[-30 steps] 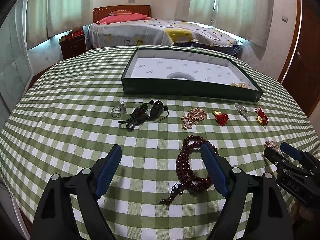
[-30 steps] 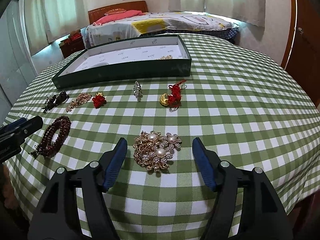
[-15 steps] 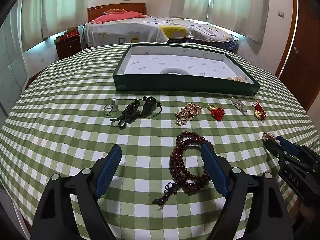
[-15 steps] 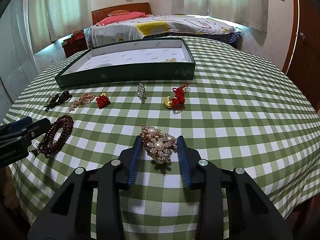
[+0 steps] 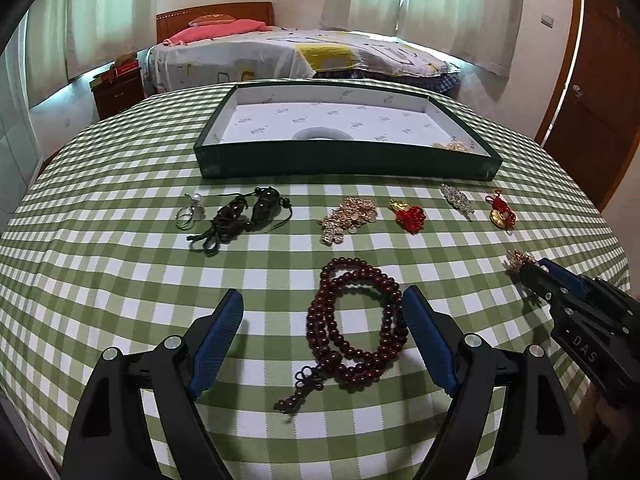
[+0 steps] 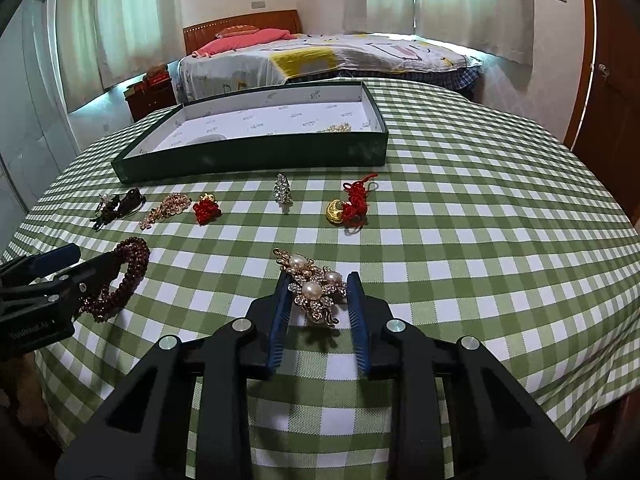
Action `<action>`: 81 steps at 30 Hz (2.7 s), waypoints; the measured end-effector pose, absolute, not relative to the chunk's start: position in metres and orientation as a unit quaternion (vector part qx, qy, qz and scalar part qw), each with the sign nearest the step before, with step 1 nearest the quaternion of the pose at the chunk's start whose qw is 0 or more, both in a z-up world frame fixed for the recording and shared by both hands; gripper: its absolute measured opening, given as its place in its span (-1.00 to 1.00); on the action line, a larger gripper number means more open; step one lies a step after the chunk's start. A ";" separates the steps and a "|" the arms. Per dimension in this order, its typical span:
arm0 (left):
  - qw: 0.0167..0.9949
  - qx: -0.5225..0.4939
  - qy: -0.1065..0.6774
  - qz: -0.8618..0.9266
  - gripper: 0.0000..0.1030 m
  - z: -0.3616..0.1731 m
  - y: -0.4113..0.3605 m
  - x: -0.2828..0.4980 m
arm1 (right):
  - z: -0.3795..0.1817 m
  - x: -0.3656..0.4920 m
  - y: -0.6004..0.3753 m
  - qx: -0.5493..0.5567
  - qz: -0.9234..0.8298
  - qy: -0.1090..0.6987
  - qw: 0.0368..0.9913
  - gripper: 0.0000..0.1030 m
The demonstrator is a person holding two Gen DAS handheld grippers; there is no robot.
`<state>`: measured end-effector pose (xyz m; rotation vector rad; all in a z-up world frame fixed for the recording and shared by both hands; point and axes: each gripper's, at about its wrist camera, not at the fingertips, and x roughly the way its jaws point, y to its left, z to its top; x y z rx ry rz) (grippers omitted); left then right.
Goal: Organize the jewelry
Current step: 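Grasp the pearl brooch with the right tool while the left tool grasps the red bead bracelet, then carry the bead bracelet and pearl brooch into the tray and release both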
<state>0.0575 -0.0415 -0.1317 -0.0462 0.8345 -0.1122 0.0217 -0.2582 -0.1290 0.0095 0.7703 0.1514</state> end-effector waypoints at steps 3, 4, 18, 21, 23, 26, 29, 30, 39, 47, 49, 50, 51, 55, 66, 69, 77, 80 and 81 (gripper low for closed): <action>0.913 -0.019 0.403 -0.058 0.53 -0.132 -0.045 0.057 | -0.128 0.021 -0.258 0.004 0.074 0.373 0.925 -0.47; 0.913 -0.017 0.404 -0.058 0.53 -0.132 -0.047 0.058 | -0.128 0.020 -0.258 0.004 0.074 0.373 0.925 -0.47; 0.910 0.024 0.412 -0.045 -0.03 -0.145 -0.054 0.060 | -0.128 0.020 -0.257 0.004 0.075 0.372 0.925 -0.47; 0.911 0.014 0.408 -0.054 -0.38 -0.143 -0.050 0.059 | -0.128 0.020 -0.257 0.004 0.075 0.372 0.925 -0.47; 0.911 -0.001 0.407 -0.066 -0.58 -0.142 -0.046 0.059 | -0.127 0.020 -0.257 0.004 0.075 0.371 0.926 -0.47; 0.911 -0.007 0.406 -0.065 -0.73 -0.142 -0.042 0.060 | -0.126 0.020 -0.257 0.004 0.076 0.369 0.926 -0.47; 0.911 -0.016 0.405 -0.070 -0.76 -0.141 -0.041 0.060 | -0.124 0.020 -0.257 0.005 0.077 0.366 0.927 -0.47; 0.912 -0.015 0.405 -0.070 -0.77 -0.140 -0.042 0.060 | -0.123 0.019 -0.258 0.006 0.077 0.365 0.928 -0.47; 0.922 -0.014 0.381 -0.068 -0.78 -0.127 -0.041 0.057 | -0.114 0.016 -0.256 0.010 0.083 0.352 0.932 -0.47; 0.933 -0.013 0.354 -0.068 -0.78 -0.113 -0.036 0.057 | -0.101 0.018 -0.253 0.013 0.090 0.339 0.936 -0.47; 0.935 -0.017 0.349 -0.066 -0.78 -0.108 -0.034 0.059 | -0.097 0.019 -0.253 0.014 0.091 0.337 0.937 -0.47; 0.935 -0.018 0.347 -0.066 -0.78 -0.106 -0.033 0.061 | -0.095 0.021 -0.253 0.017 0.092 0.335 0.938 -0.47; 0.936 -0.018 0.346 -0.065 -0.78 -0.104 -0.032 0.062 | -0.093 0.022 -0.253 0.018 0.092 0.333 0.938 -0.47; 0.939 -0.020 0.337 -0.066 -0.78 -0.094 -0.030 0.071 | -0.082 0.030 -0.252 0.023 0.095 0.324 0.941 -0.47; 0.947 -0.016 0.312 -0.077 -0.78 -0.068 -0.033 0.118 | -0.053 0.084 -0.245 0.029 0.105 0.302 0.947 -0.47; 0.947 -0.017 0.311 -0.077 -0.78 -0.065 -0.034 0.136 | -0.047 0.105 -0.239 0.021 0.107 0.295 0.949 -0.47; 0.948 -0.014 0.312 -0.063 -0.78 -0.060 -0.028 0.195 | -0.036 0.171 -0.232 0.015 0.108 0.285 0.952 -0.47; 0.947 -0.011 0.315 -0.056 -0.78 -0.060 -0.027 0.217 | -0.036 0.195 -0.231 0.012 0.106 0.287 0.952 -0.47; 0.947 -0.009 0.317 -0.055 -0.77 -0.061 -0.027 0.224 | -0.037 0.204 -0.231 0.010 0.105 0.289 0.951 -0.47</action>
